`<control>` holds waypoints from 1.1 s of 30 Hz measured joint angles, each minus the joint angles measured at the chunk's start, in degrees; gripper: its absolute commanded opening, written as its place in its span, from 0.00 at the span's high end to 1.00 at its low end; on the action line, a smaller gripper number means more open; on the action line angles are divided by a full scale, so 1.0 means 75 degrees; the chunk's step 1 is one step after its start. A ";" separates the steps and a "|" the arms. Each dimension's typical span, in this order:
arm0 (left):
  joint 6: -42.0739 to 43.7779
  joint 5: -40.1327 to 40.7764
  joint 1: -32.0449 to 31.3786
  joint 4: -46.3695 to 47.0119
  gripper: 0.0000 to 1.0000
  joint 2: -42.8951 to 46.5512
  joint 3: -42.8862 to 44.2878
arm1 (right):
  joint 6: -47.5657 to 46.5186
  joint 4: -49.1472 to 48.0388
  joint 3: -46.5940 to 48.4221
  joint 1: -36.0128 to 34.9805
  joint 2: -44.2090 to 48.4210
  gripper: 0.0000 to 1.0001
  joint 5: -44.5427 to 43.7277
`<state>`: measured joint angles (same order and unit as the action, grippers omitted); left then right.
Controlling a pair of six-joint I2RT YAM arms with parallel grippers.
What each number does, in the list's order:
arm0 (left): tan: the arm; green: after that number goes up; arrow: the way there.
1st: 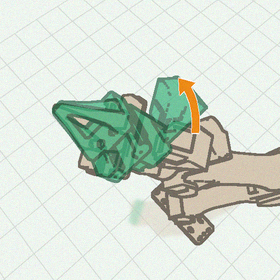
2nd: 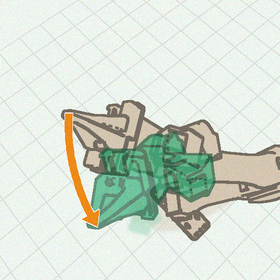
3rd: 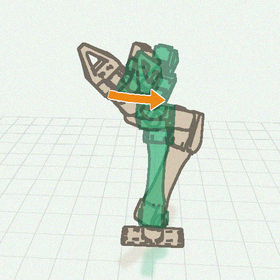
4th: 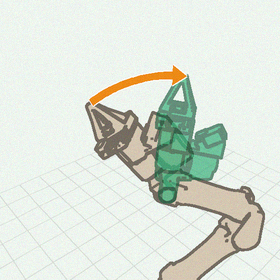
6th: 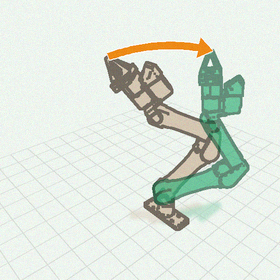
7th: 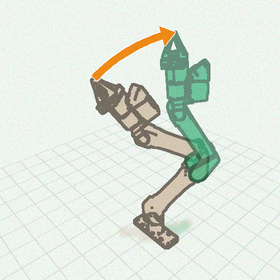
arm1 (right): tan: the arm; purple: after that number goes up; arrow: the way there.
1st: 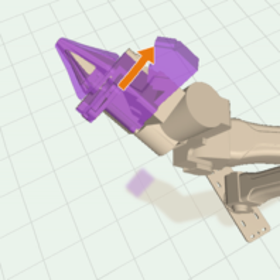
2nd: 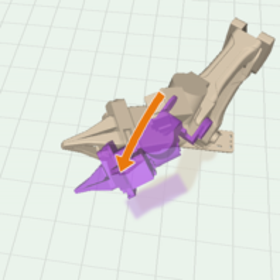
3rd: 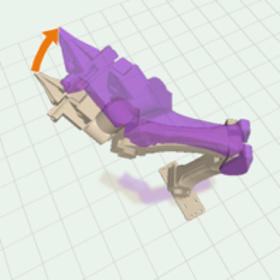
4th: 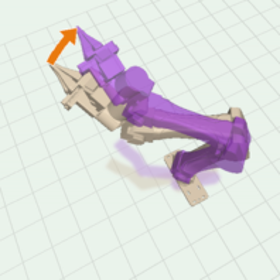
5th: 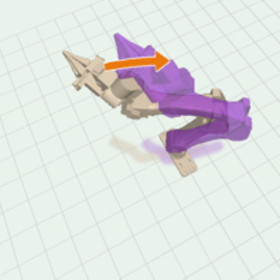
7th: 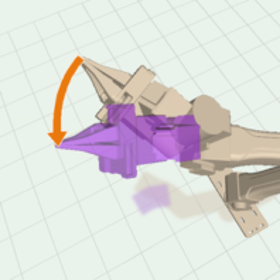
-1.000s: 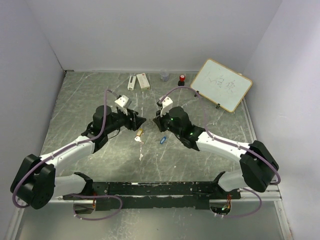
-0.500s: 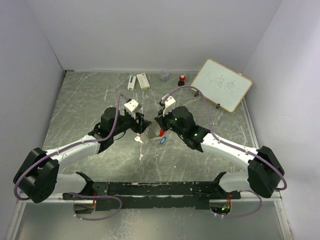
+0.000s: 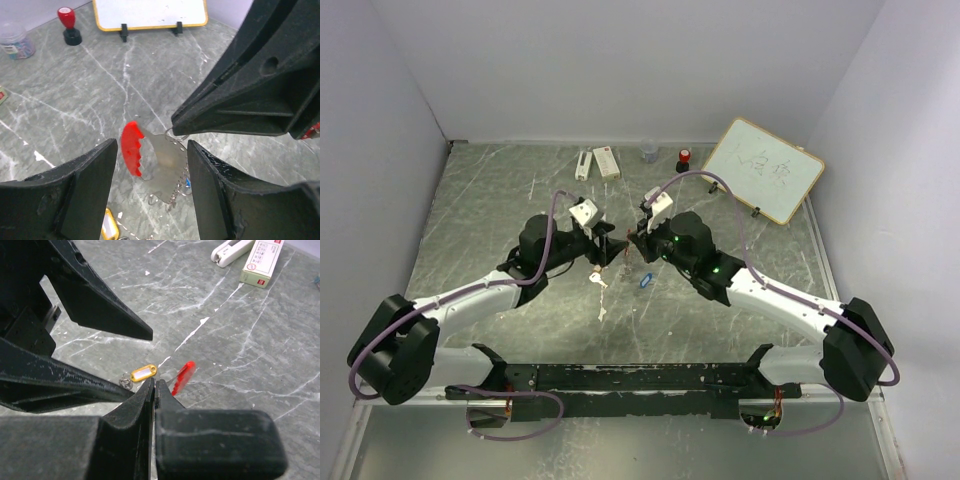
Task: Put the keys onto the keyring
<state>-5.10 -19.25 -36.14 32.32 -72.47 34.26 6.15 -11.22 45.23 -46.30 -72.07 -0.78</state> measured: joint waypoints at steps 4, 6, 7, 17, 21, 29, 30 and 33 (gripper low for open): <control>0.0050 -0.0498 -0.0003 0.0085 0.30 -0.0114 0.0000 | -0.0079 0.0017 0.0044 0.0000 0.0041 1.00 0.0026; 0.0052 -0.0688 -0.0006 0.0111 0.30 -0.0181 0.0000 | -0.0114 0.0029 0.0085 0.0000 0.0041 1.00 0.0044; 0.0055 -0.0761 -0.0006 0.0117 0.30 -0.0219 0.0000 | -0.0119 0.0032 0.0096 0.0000 0.0047 1.00 0.0050; 0.0032 -0.1212 -0.0085 0.0204 0.28 -0.0460 0.0000 | -0.0143 0.0038 0.0157 0.0000 0.0047 1.00 0.0175; 0.0035 -0.1230 -0.0189 0.0277 0.31 -0.0577 0.0003 | -0.0143 0.0035 0.0201 0.0000 0.0047 1.00 0.0242; 0.0102 -0.1067 -0.0262 0.0204 0.61 -0.0720 0.0085 | -0.0140 0.0035 0.0239 0.0000 0.0050 1.00 0.0414; 0.0105 -0.1055 -0.0265 0.0207 0.61 -0.0723 0.0105 | -0.0140 0.0029 0.0245 0.0000 0.0050 1.00 0.0423; 0.0108 -0.1000 -0.0268 0.0230 0.62 -0.0723 0.0111 | -0.0131 0.0026 0.0248 0.0000 0.0050 1.00 0.0449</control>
<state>-4.29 -26.74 -38.15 34.04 -77.89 35.09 5.17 -11.03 47.09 -46.30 -71.70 2.59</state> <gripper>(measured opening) 0.388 0.009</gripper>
